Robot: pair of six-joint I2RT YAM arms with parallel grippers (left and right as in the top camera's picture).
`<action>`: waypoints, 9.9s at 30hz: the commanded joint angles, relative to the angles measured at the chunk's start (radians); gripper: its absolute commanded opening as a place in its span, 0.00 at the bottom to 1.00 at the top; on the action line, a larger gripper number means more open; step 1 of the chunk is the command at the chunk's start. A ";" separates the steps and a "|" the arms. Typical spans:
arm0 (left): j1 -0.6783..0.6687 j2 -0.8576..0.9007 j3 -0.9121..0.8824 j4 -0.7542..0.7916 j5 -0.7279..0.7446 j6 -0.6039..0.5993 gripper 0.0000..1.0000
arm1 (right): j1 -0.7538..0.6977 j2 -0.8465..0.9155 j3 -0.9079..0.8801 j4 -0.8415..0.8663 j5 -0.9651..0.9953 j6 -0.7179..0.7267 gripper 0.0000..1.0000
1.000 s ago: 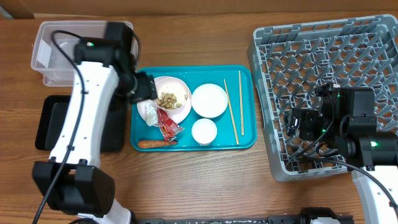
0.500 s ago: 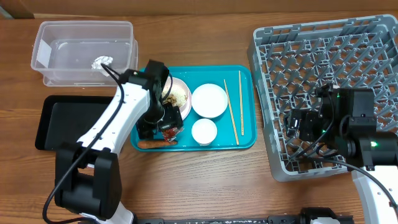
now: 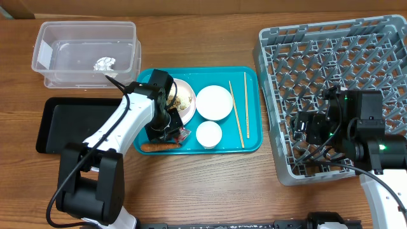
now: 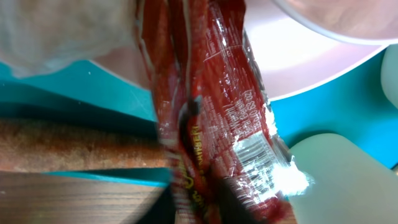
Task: Sort waste into correct bins and load items into the dishwasher
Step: 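Grasp the red snack wrapper on the plate with the left gripper, then move the red wrapper with the left gripper and drop it into the clear bin, then grasp the second crumpled tissue on the pink plate with the left gripper, then carry the tissue with the left gripper and release it into the clear bin, then grasp the white cup on the teal tray with the left gripper and lift, then hand the white cup from the left gripper to the right gripper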
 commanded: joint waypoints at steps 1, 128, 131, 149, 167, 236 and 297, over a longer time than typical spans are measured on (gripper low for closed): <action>-0.002 -0.005 -0.002 -0.017 0.010 -0.005 0.04 | 0.004 -0.003 0.033 0.003 0.009 0.001 1.00; 0.121 0.011 -0.074 0.224 -0.113 0.361 0.25 | 0.004 -0.003 0.033 0.003 0.009 0.001 1.00; 0.126 0.011 -0.061 0.221 -0.122 0.364 0.15 | 0.004 -0.003 0.033 0.003 0.009 0.001 1.00; 0.208 0.001 0.412 -0.051 -0.259 0.364 0.06 | 0.004 -0.003 0.033 0.004 0.010 0.001 1.00; 0.336 0.140 0.455 0.443 -0.375 0.364 0.18 | 0.004 -0.003 0.033 0.005 0.010 0.001 1.00; -0.240 0.061 0.111 0.021 -0.082 0.306 0.04 | 0.005 -0.002 0.033 0.025 -0.058 0.001 1.00; -0.095 0.067 0.373 0.258 1.171 0.422 0.04 | 0.045 0.302 0.032 0.482 -1.299 -0.375 0.83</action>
